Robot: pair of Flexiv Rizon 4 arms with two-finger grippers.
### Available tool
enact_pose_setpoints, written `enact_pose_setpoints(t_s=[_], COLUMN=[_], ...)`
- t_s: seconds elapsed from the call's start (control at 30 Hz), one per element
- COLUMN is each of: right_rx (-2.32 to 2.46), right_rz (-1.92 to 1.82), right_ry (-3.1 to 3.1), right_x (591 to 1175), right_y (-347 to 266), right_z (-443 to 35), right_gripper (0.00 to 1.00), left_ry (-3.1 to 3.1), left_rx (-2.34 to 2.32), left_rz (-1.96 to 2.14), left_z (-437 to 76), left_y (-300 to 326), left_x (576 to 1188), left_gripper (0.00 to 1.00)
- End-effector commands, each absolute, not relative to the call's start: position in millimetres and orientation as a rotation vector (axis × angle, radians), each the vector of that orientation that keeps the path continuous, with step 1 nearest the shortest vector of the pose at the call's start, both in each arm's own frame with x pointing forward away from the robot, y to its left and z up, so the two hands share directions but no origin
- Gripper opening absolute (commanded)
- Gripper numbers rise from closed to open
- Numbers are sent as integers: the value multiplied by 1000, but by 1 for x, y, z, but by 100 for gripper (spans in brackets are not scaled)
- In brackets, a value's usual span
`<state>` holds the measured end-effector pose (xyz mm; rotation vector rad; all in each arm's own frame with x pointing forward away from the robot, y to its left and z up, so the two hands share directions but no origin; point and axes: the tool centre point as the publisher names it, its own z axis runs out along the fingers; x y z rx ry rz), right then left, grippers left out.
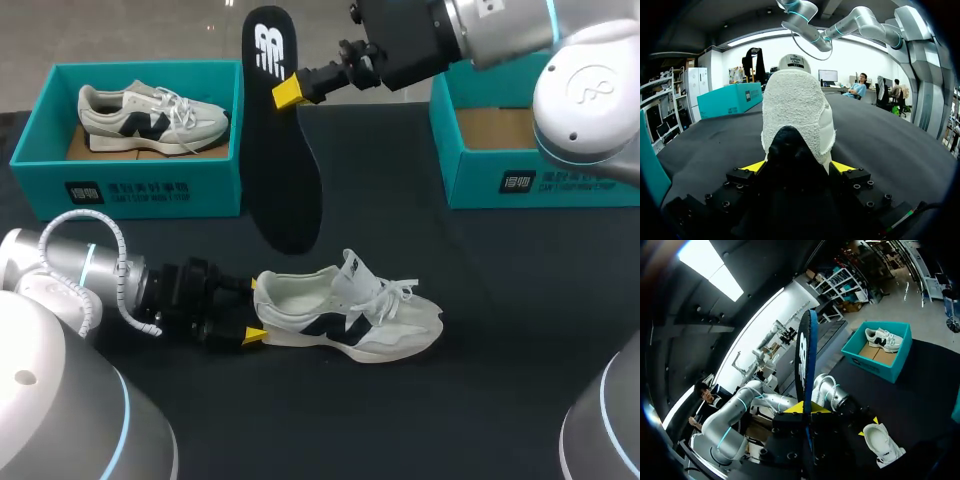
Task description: Take the shoe out of the shoebox, open the shoe tongue, remove and reinsert the insole, then place the shoe into the shoebox
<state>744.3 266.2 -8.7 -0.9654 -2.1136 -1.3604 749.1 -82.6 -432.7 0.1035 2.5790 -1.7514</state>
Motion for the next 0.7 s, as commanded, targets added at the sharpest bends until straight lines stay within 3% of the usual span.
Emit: enact_pose_setpoints(t_s=[0.03, 0.6, 0.63, 0.67, 0.7], right_rx=[-980, -980, -980, -980, -980], right_rz=[-1336, -1336, -1336, -1336, -1336], right_ry=[-2136, -2136, -2136, -2136, -2136], right_x=[745, 745, 745, 745, 745], right_y=[267, 267, 267, 267, 267], right_z=[-2, -2, -2, -2, -2], right_gripper=[0, 0, 0, 0, 0], left_ry=[2579, 2585, 2589, 2587, 2582], left_rx=[104, 97, 98, 101, 98], left_rz=[-1749, -1739, -1737, -1721, -1713], left_z=[-437, -436, -435, -433, -432], left_y=[-84, -84, -84, -83, -82], left_x=[748, 749, 750, 750, 750], left_gripper=[0, 0, 36, 93, 100])
